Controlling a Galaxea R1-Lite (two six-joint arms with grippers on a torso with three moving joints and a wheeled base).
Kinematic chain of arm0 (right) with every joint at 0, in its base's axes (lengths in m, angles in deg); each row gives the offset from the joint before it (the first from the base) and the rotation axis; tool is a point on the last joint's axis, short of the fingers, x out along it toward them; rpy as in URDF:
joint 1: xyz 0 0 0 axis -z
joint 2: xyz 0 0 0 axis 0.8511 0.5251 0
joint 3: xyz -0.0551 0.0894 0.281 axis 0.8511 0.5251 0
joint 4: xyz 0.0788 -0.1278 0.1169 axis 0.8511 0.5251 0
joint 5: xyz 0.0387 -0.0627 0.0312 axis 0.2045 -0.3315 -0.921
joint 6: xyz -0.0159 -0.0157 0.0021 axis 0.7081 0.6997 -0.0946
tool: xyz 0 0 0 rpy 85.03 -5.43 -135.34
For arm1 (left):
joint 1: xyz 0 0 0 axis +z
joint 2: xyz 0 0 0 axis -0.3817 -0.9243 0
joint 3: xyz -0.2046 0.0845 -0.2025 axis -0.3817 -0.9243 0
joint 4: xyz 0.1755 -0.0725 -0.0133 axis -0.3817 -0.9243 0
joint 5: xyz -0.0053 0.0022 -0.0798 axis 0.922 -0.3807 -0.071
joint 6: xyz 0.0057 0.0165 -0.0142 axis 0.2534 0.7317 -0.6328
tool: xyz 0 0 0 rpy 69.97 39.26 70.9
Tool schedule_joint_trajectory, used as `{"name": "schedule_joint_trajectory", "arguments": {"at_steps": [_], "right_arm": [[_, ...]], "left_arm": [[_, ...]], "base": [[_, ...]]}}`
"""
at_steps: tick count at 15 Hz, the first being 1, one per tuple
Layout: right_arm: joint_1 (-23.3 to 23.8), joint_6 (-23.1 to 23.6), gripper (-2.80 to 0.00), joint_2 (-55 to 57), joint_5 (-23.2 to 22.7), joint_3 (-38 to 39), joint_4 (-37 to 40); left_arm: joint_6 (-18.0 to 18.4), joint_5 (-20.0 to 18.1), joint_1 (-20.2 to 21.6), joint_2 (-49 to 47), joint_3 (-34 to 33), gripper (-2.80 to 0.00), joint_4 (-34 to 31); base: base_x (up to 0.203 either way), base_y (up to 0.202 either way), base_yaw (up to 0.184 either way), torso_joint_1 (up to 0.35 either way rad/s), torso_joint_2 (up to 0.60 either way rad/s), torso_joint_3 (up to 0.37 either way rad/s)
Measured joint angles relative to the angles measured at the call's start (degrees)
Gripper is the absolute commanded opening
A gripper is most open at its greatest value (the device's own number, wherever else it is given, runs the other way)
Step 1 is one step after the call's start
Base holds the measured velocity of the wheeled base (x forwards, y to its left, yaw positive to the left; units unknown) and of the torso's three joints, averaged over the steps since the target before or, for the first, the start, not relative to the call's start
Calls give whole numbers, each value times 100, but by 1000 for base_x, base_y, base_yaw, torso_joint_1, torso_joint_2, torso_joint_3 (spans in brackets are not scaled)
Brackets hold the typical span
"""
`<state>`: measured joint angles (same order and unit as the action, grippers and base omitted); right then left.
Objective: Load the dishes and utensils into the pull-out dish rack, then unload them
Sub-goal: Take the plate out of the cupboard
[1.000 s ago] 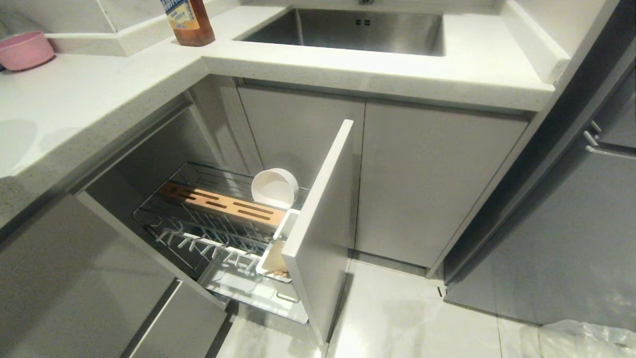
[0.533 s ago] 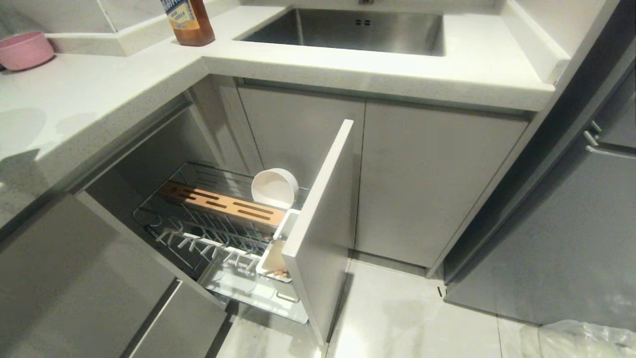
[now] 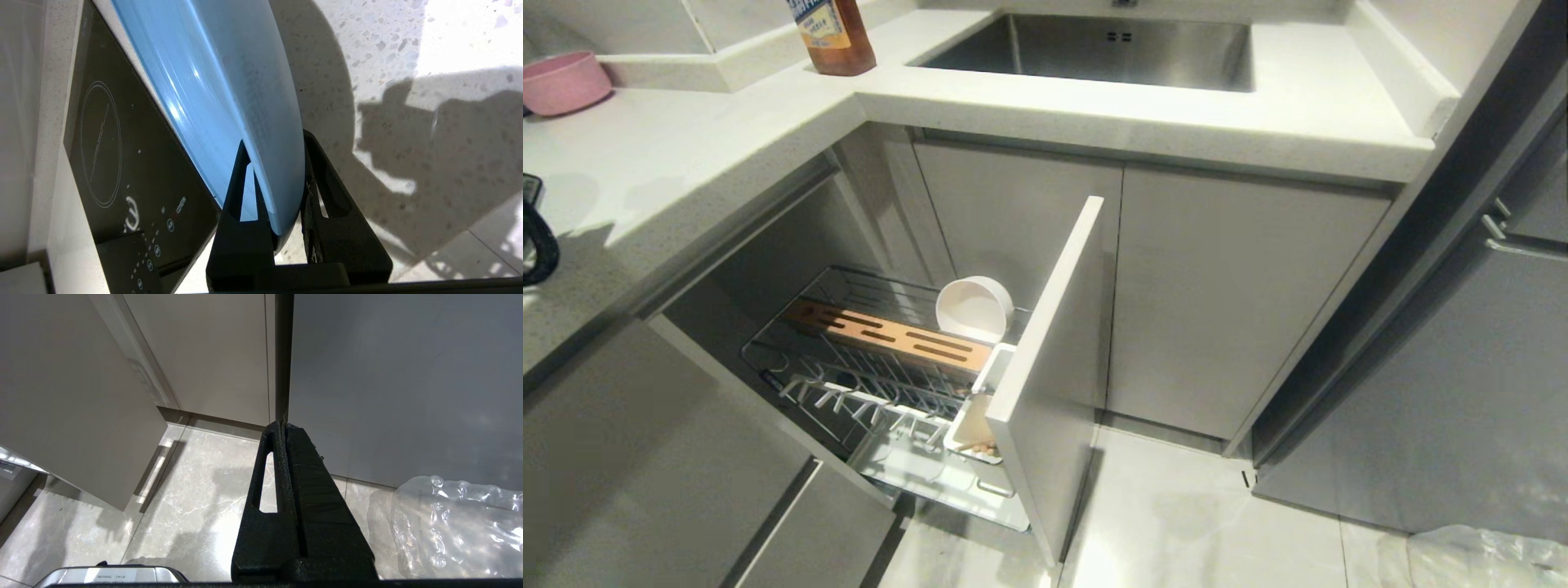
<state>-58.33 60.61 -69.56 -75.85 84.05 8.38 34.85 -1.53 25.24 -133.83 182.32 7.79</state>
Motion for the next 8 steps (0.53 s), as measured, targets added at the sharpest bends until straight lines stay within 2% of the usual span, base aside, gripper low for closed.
{"name": "schedule_joint_trajectory", "arguments": {"at_steps": [8], "right_arm": [[0, 0, -280, 0, -1, 0, 0]], "left_arm": [[0, 30, 50, -322, -9, -280, 363]], "base": [[0, 0, 0, 0, 0, 0]]}}
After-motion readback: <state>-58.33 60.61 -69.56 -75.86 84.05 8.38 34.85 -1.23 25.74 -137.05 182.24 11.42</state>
